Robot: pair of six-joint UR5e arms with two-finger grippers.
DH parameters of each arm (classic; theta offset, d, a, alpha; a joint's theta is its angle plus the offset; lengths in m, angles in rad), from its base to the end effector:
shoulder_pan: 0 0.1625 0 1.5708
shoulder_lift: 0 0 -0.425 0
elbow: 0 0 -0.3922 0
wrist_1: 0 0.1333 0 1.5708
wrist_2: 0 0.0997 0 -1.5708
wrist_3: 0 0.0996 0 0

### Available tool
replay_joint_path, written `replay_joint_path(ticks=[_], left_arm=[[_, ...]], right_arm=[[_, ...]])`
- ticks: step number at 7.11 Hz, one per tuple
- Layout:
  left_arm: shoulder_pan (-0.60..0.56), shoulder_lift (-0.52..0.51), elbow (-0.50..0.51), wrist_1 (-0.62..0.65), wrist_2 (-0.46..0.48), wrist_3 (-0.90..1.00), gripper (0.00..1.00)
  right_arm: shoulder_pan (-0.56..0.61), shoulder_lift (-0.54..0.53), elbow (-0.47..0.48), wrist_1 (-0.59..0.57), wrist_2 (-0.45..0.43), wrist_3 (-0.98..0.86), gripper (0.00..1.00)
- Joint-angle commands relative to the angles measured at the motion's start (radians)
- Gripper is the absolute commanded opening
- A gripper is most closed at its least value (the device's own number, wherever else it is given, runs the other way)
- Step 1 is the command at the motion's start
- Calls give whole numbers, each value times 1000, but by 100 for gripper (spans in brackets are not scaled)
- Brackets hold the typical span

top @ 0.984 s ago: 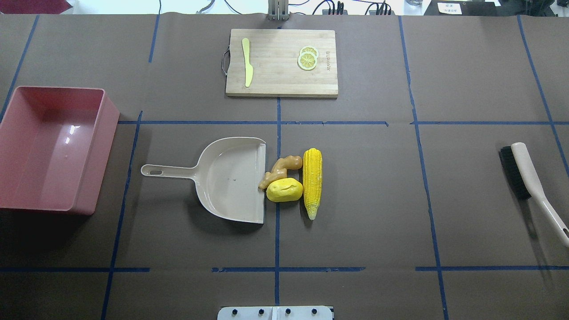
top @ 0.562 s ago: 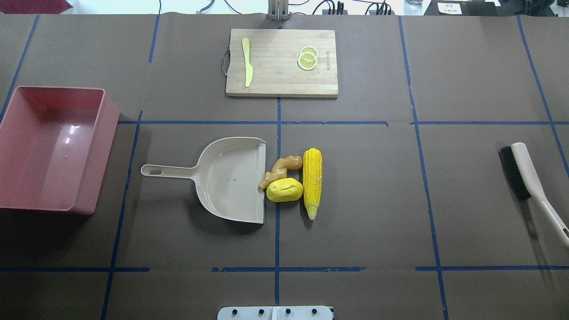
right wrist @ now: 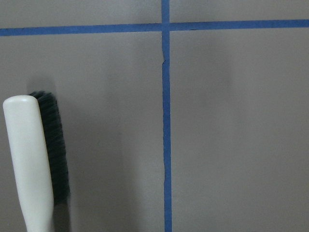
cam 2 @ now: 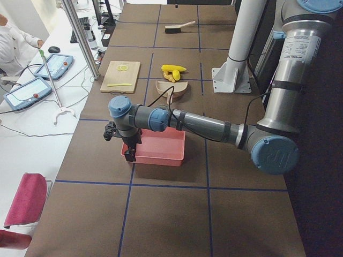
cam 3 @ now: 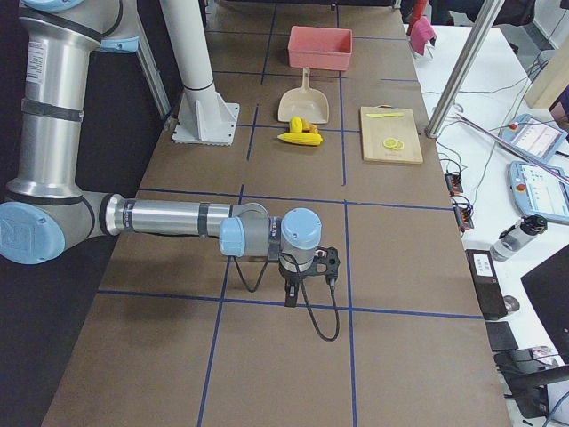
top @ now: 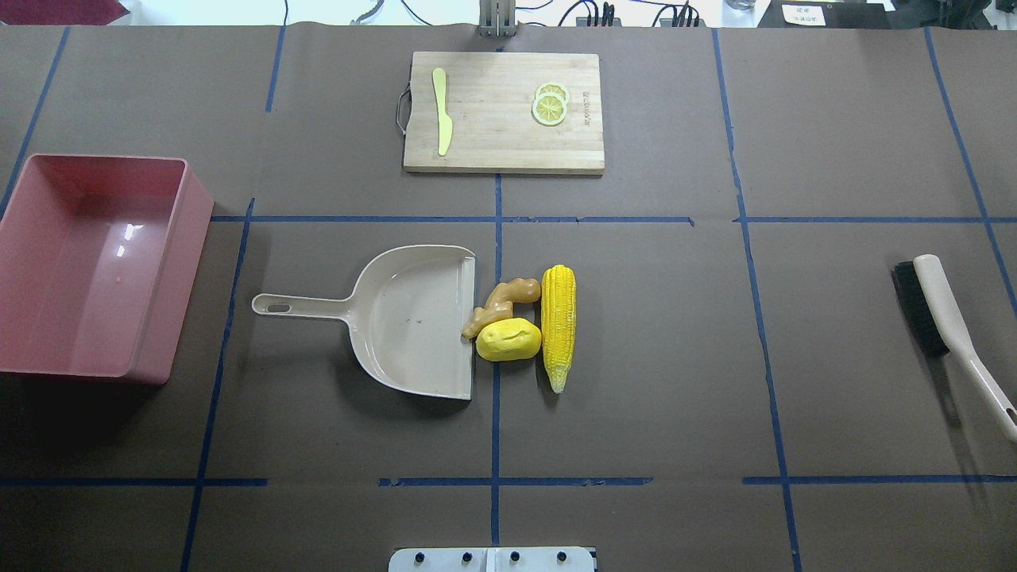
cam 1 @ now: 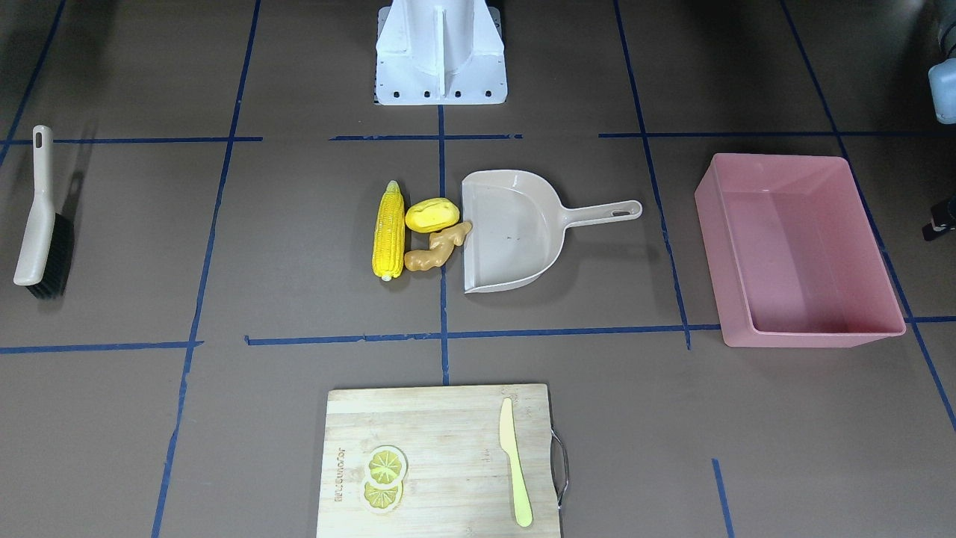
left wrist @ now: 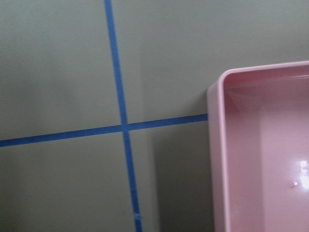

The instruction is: Sweep and dump trash into bin

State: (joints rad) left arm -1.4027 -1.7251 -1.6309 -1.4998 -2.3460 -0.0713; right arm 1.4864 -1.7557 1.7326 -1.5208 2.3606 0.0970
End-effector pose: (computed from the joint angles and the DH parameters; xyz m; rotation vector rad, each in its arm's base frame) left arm 0.0306 -0.5602 0.5552 0.0428 0.7852 0.1473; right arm 0.0273 -0.4193 0.6567 -0.0462 -0.7888 0.0013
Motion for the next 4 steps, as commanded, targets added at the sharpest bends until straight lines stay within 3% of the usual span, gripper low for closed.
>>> replay_joint_path(ticks=[1, 4], left_arm=[[8, 1, -42, -43, -62, -1, 100], [309, -57, -215, -88, -24, -1, 100]], right_arm=[[2, -8, -4, 59, 2, 1, 100], [-29, -24, 4, 153, 63, 21, 100]])
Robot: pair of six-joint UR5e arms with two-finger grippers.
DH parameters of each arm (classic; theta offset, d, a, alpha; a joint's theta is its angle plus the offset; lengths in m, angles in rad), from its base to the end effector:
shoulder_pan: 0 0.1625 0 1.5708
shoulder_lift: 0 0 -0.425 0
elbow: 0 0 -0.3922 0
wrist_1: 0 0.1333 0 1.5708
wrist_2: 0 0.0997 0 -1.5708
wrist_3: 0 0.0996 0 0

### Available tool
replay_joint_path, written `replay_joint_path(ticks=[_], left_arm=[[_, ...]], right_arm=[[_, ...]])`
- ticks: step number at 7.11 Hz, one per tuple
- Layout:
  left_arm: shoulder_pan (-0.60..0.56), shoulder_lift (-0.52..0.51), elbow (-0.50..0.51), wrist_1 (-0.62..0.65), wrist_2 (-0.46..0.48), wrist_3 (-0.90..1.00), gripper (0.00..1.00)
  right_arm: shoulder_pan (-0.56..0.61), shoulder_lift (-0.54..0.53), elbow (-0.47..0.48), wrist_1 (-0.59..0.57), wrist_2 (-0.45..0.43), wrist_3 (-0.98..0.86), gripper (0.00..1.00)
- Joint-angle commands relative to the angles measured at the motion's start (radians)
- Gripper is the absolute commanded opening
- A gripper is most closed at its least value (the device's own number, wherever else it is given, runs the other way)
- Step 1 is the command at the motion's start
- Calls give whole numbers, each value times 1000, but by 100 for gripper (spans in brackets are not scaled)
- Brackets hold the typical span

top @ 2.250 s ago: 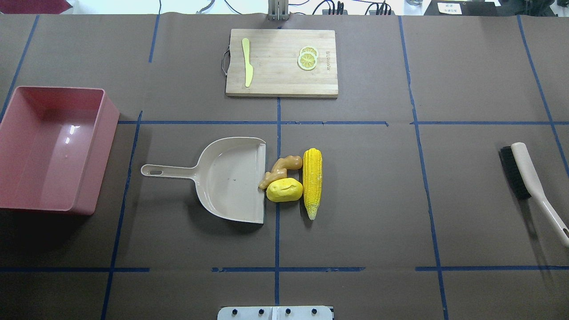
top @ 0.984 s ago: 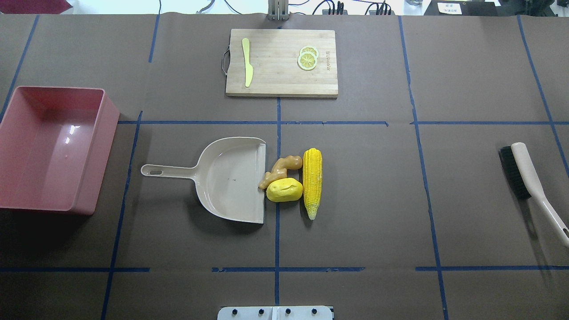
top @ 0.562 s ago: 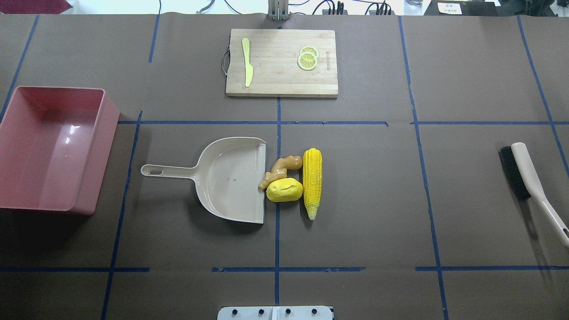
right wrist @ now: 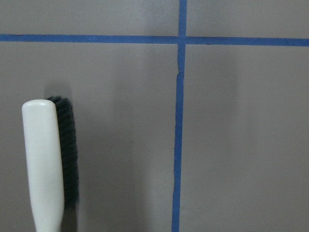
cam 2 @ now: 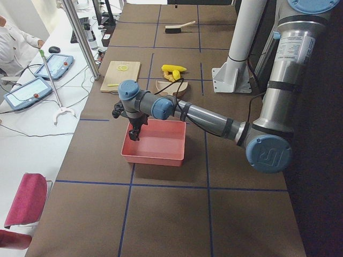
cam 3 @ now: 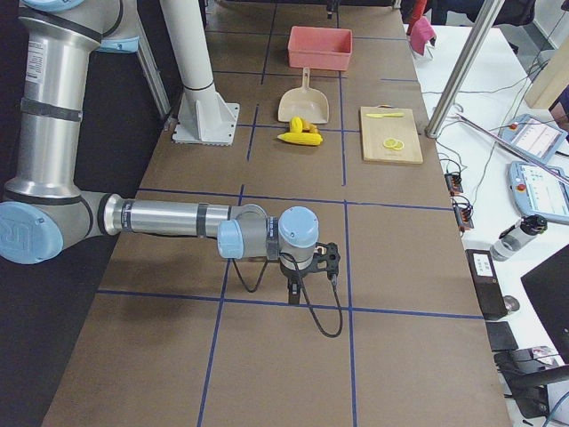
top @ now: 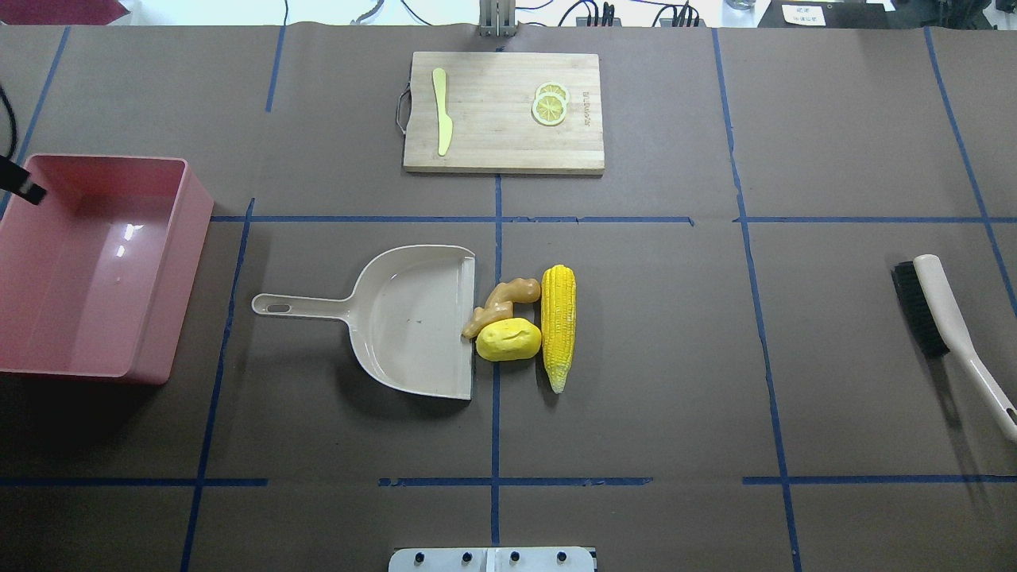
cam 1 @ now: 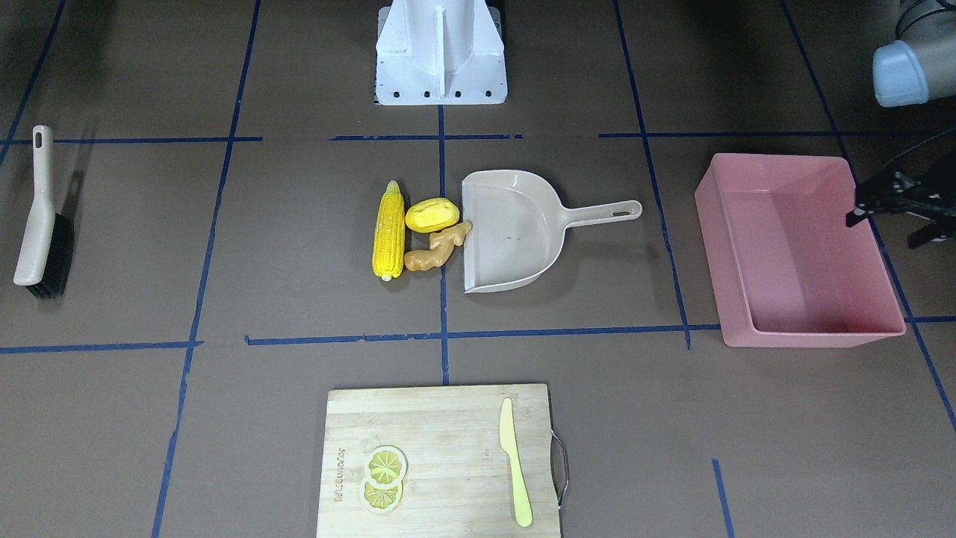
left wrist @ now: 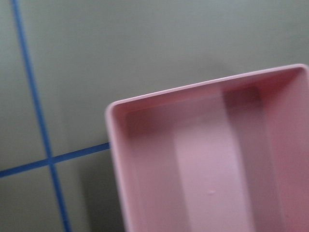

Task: Sweep and dump trash into bin
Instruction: 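Reach the left gripper to the beige dustpan handle and grasp it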

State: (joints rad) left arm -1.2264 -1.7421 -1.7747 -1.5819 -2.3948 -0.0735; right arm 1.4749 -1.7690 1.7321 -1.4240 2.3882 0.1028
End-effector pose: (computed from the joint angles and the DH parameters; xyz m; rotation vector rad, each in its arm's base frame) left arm 0.1308 -0.5429 0.4627 0.1887 0.8770 0.4117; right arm 0.0207 -0.4187 0.6504 0.0222 -0.8228 -0.0384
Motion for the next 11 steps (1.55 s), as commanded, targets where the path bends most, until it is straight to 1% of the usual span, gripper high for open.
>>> replay_joint_path(ticks=[1, 2, 3, 4, 5, 6, 7, 8, 9, 10, 11], left_arm=[[186, -115, -90, -6, 63, -3, 100], [277, -163, -94, -7, 80, 4, 100], [309, -224, -97, -29, 135, 14, 100], [418, -237, -92, -23, 153, 147, 100], [445, -241, -69, -29, 202, 354, 100], [447, -246, -55, -20, 216, 518, 100], [449, -249, -33, -32, 203, 527, 100], [481, -249, -31, -36, 206, 538, 99], [510, -249, -28, -36, 206, 538, 96], [533, -249, -8, -38, 206, 541, 94], [560, -270, 35, -58, 210, 541, 94]], right_arm=[[-57, -13, 6, 129, 46, 56, 100], [-111, -26, 18, 220, 46, 154, 100], [-134, -49, 27, 302, 45, 234, 100], [-149, -55, 32, 333, 42, 305, 100], [-162, -53, 46, 333, 28, 313, 100], [-177, -53, 49, 332, 26, 321, 100], [-189, -53, 62, 332, 25, 324, 100], [-197, -53, 63, 332, 22, 325, 100], [-199, -53, 64, 332, 13, 324, 100], [-202, -50, 64, 333, 11, 324, 100], [-202, -50, 64, 333, 9, 324, 100]])
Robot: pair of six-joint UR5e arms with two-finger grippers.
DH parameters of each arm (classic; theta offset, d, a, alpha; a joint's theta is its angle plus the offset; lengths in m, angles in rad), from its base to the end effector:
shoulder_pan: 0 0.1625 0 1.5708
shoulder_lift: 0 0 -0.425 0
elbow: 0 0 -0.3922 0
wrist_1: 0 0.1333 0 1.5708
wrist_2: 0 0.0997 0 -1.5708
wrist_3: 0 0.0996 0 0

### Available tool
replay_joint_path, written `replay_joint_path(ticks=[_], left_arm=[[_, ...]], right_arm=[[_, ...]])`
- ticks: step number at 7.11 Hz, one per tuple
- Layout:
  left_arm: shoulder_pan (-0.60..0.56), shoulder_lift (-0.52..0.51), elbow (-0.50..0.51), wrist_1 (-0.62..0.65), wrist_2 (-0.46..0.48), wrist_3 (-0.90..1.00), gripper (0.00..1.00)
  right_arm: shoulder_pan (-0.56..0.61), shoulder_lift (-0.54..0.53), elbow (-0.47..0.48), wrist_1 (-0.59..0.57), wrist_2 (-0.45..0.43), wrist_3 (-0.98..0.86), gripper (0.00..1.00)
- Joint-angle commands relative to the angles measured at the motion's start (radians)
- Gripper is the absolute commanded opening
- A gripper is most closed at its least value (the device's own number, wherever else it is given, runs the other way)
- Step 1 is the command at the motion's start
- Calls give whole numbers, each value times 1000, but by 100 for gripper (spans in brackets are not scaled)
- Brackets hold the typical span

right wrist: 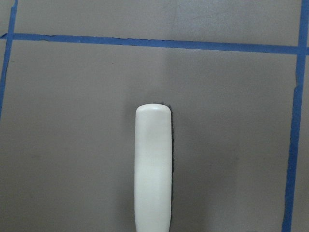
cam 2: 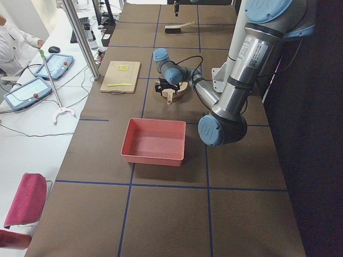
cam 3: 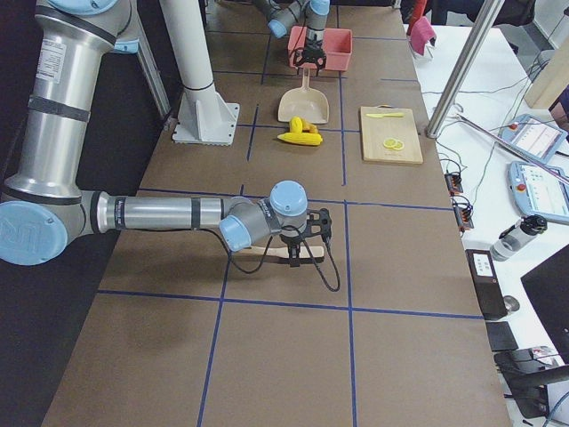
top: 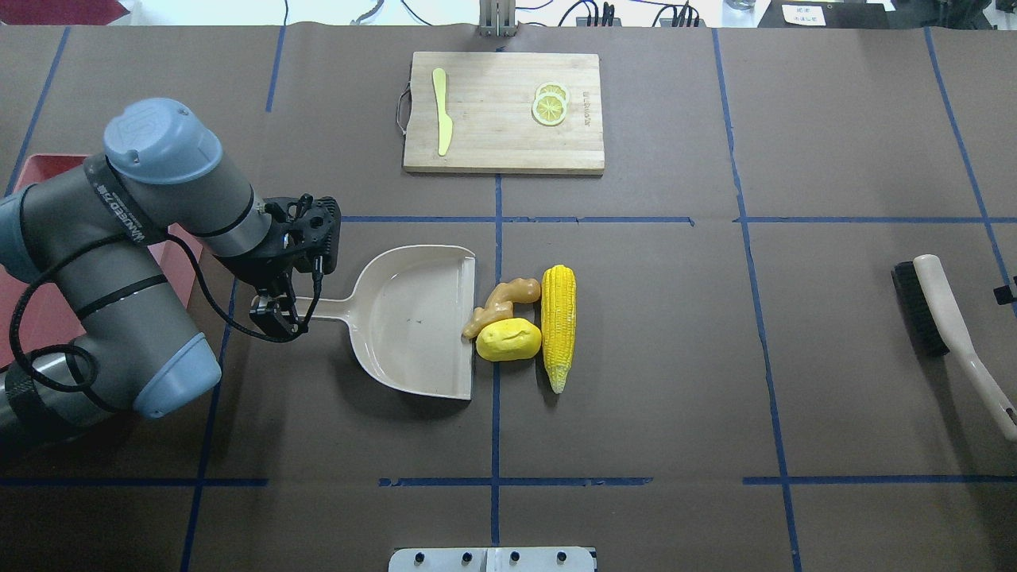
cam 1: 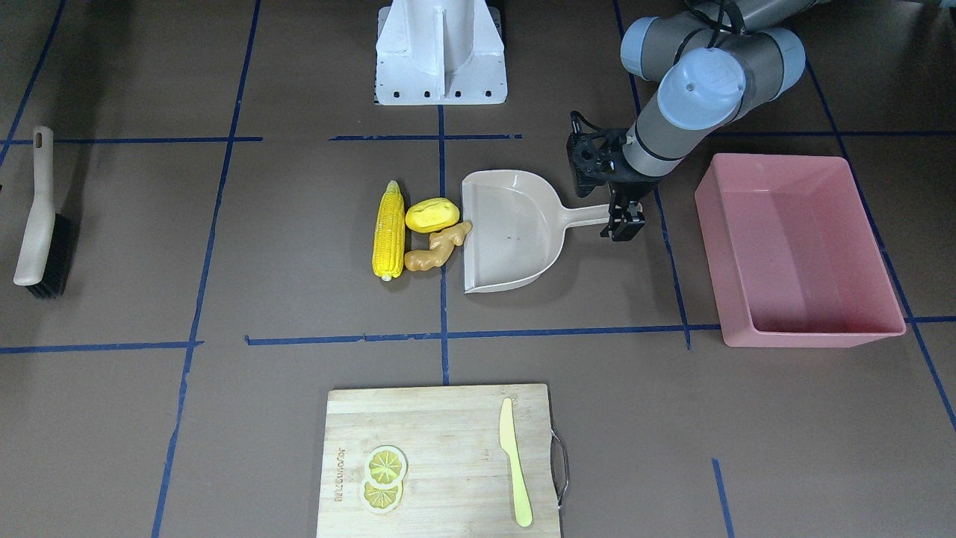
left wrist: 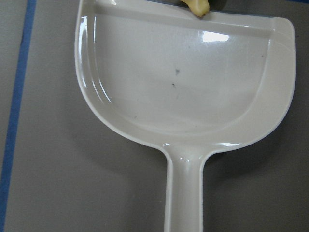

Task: Sweep and dump trash into bin
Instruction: 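Reach the left gripper to the beige dustpan handle and grasp it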

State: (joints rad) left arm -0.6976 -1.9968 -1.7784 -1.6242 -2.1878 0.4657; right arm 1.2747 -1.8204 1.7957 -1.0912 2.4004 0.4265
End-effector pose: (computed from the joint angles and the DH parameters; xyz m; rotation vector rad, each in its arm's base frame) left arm 0.4268 -0.4565 0.3169 0.5848 0.7867 1.4527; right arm -0.0613 -0.4060 0.6006 0.1124 -0.9124 -0.0675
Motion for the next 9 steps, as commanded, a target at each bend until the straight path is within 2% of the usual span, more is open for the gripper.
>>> replay_joint_path(ticks=[1, 2, 3, 5, 6, 8, 9], left_arm=[[32, -23, 65, -61, 3, 1, 92], [38, -25, 95, -72, 3, -2, 87], [38, -24, 96, -74, 3, -1, 62], [33, -16, 90, -72, 8, -1, 7], [30, -17, 77, -71, 7, -7, 0], [24, -20, 70, -69, 10, -12, 0], [24, -22, 70, -68, 10, -13, 0]], right_arm=[[-2, 1, -1, 1, -3, 0, 100], [-2, 1, -1, 1, -3, 0, 100], [-2, 1, -1, 1, -3, 0, 100], [-2, 1, -1, 1, -3, 0, 100], [-3, 3, 1, 1, -3, 1, 100], [-26, 4, 2, 2, -1, 50, 99], [-79, -3, 8, 7, -12, 130, 98]])
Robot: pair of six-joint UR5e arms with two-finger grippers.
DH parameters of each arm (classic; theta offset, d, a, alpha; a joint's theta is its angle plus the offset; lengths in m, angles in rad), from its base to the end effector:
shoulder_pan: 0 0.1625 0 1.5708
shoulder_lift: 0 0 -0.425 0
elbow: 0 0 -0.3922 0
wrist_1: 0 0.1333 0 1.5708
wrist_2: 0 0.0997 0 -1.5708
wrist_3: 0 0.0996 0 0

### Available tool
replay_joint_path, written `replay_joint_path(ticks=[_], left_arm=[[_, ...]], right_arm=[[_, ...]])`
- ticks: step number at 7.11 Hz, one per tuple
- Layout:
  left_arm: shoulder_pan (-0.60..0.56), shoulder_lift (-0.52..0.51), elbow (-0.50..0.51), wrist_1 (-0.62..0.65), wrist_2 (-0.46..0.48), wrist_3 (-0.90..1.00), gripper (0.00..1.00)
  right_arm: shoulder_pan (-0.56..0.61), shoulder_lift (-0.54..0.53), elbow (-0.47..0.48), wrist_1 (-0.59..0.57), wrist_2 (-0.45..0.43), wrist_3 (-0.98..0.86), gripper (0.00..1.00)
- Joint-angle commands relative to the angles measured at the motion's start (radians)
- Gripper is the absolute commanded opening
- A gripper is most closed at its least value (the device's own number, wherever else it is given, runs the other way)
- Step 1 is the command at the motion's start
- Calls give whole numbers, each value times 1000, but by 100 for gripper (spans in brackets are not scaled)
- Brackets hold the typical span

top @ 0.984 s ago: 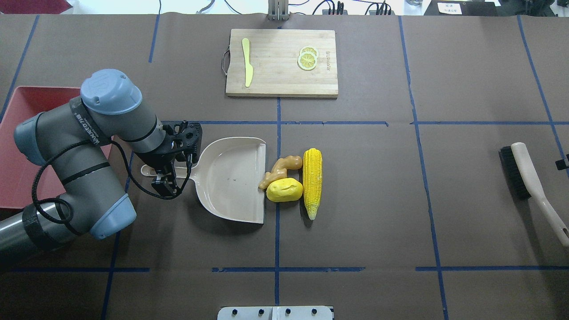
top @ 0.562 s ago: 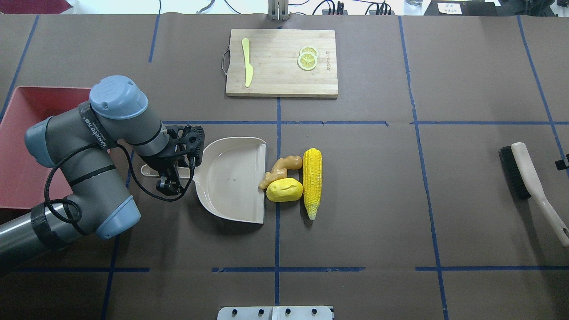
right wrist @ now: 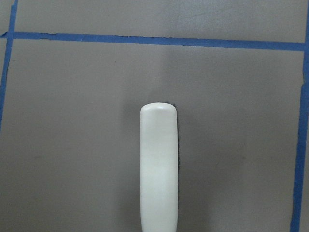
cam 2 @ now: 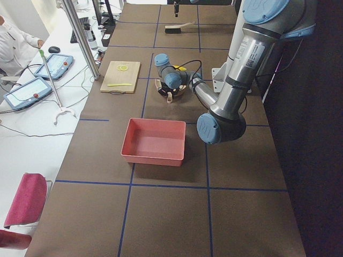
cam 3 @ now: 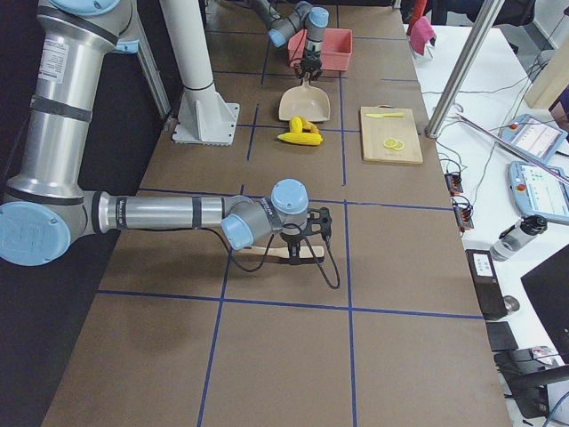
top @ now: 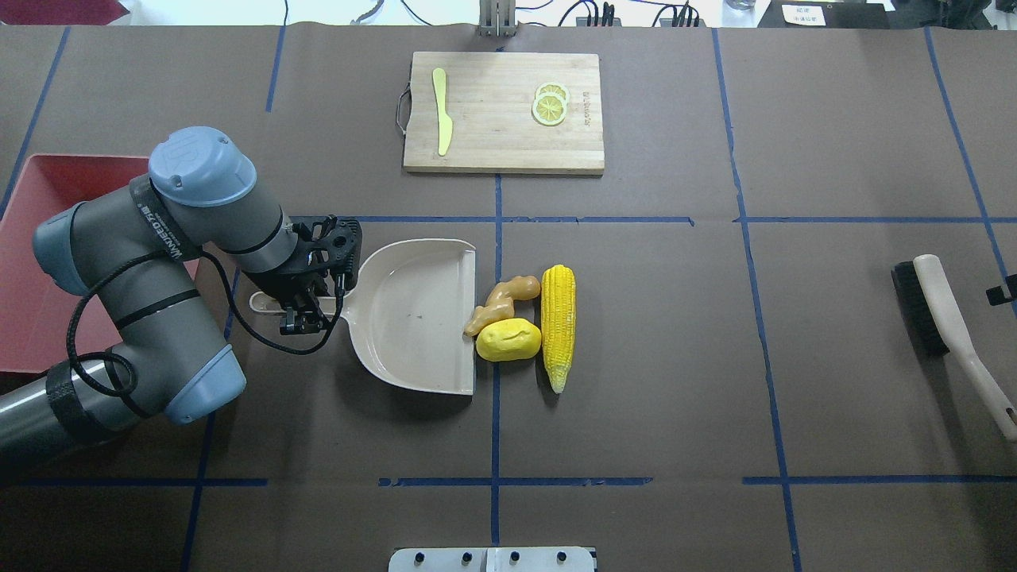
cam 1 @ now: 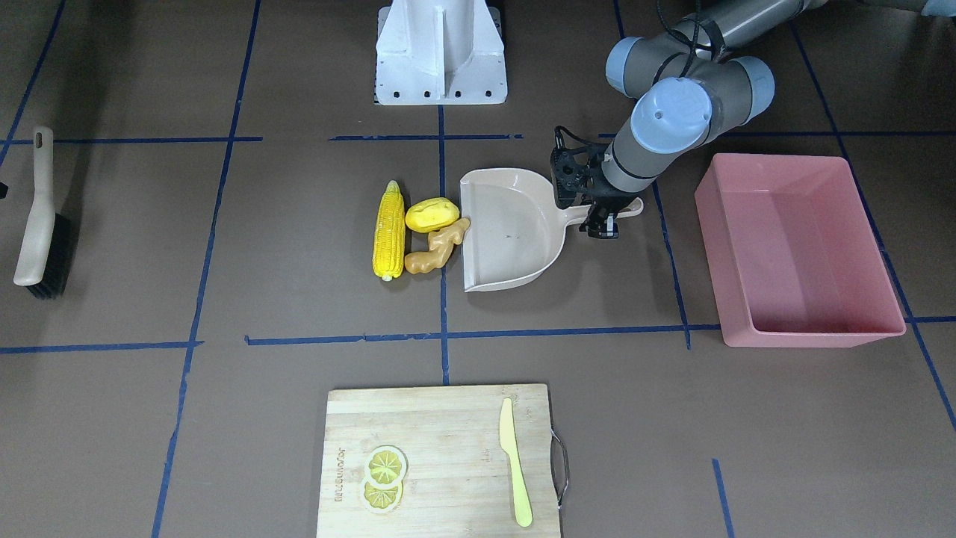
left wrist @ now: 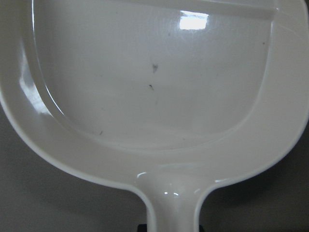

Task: Sweep and dump trash into bin
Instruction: 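Tilt the dustpan down with the left gripper while the right grasps the brush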

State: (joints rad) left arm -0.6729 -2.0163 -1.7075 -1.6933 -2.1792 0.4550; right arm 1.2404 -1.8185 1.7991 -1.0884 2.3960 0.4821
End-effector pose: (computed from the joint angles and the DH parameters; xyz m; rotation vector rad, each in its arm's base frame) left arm 0.4526 -0.4584 0.3280 0.5934 0.7926 1.4663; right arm -0.0753 -0.4048 0.5981 0.0805 -0.9151 -0.0501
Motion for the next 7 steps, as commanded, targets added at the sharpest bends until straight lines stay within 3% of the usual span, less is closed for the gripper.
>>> replay_joint_path(ticks=[1, 3, 4, 7], left_arm=[[1, -5, -1, 1, 27, -9, 0], [6, -5, 0, 3, 59, -12, 0], [7, -5, 0, 3, 62, -16, 0], [6, -4, 0, 1, 62, -25, 0]], right_arm=[[-91, -37, 29, 4, -35, 110, 97], [-123, -143, 89, 42, -56, 135, 98], [-165, -171, 88, 111, -130, 136, 99], [-263, -180, 74, 122, -149, 203, 94]])
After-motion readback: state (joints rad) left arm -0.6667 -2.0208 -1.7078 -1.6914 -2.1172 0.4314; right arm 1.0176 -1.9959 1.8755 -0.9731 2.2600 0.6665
